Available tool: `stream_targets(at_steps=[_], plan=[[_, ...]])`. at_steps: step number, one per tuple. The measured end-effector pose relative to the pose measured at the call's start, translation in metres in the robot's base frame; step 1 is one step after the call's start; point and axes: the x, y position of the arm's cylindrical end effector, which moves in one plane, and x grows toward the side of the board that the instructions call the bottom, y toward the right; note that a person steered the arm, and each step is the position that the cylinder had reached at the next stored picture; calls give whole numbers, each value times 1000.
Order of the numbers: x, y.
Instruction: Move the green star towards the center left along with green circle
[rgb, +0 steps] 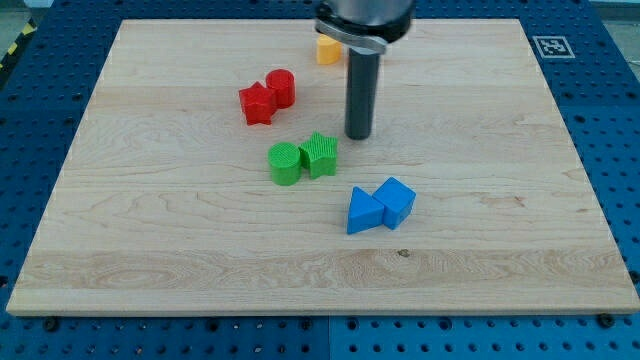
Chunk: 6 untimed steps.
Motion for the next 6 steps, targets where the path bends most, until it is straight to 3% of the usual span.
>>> stream_targets(at_steps=[1, 5, 6], plan=[[25, 2], [52, -122], [49, -111]])
